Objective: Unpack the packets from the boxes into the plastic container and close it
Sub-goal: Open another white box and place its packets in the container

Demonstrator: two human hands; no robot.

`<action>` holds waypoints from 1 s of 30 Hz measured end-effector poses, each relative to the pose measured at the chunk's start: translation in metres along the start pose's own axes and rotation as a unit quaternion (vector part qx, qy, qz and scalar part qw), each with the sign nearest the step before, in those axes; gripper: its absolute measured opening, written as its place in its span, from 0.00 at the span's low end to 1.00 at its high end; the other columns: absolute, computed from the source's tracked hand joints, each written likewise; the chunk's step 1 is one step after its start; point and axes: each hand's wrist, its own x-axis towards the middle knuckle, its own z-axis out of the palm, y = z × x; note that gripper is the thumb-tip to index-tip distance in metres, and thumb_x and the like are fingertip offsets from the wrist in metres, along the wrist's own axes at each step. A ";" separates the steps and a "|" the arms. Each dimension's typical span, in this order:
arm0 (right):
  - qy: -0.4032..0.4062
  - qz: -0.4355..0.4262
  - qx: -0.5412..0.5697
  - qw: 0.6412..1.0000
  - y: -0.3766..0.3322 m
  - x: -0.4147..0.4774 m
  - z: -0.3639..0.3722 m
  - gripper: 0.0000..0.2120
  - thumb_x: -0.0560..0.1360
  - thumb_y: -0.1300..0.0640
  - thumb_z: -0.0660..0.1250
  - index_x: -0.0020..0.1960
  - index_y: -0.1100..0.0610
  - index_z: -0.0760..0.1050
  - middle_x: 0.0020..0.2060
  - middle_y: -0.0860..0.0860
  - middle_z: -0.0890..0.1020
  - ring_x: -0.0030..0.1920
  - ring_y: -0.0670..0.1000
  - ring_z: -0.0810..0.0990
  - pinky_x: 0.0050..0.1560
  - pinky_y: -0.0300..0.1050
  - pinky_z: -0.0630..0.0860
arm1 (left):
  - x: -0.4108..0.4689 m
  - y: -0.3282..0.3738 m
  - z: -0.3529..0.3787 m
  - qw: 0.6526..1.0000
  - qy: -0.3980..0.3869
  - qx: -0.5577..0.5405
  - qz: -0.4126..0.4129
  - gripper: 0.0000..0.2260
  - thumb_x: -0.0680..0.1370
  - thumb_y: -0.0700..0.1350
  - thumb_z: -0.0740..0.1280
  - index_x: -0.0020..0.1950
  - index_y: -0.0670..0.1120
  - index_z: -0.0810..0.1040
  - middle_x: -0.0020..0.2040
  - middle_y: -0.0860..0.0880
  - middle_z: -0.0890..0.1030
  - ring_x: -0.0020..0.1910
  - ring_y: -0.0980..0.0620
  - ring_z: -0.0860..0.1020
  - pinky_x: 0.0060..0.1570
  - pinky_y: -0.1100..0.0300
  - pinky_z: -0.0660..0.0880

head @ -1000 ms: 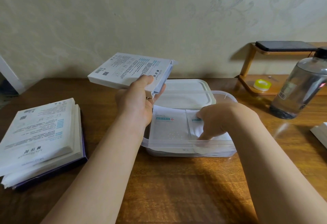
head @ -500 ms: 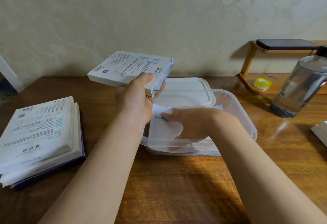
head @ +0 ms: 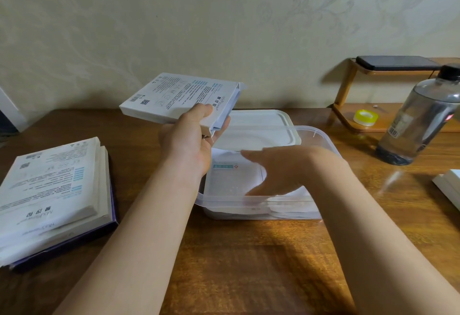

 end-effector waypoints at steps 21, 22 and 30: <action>0.336 -0.026 0.479 0.810 0.008 -0.027 -0.028 0.03 0.77 0.59 0.70 0.47 0.58 0.82 0.37 0.53 0.86 0.37 0.53 0.85 0.36 0.47 0.82 | -0.014 0.003 0.010 0.994 -0.077 0.021 -0.071 0.11 0.78 0.30 0.68 0.51 0.46 0.80 0.38 0.46 0.87 0.37 0.48 0.86 0.36 0.55 0.84; 0.313 -0.027 0.529 0.789 0.006 -0.026 -0.028 0.04 0.78 0.58 0.70 0.47 0.59 0.82 0.37 0.53 0.86 0.36 0.53 0.85 0.35 0.46 0.81 | -0.015 0.002 0.010 0.993 -0.086 0.030 -0.069 0.11 0.78 0.31 0.68 0.50 0.47 0.80 0.40 0.46 0.88 0.38 0.48 0.87 0.36 0.55 0.84; 0.258 0.004 0.681 0.685 0.001 -0.016 -0.025 0.08 0.76 0.55 0.73 0.47 0.61 0.82 0.37 0.53 0.83 0.33 0.50 0.80 0.30 0.42 0.74 | -0.018 0.000 0.011 0.990 -0.116 0.070 -0.042 0.13 0.78 0.32 0.69 0.54 0.50 0.80 0.53 0.45 0.88 0.51 0.46 0.87 0.49 0.50 0.85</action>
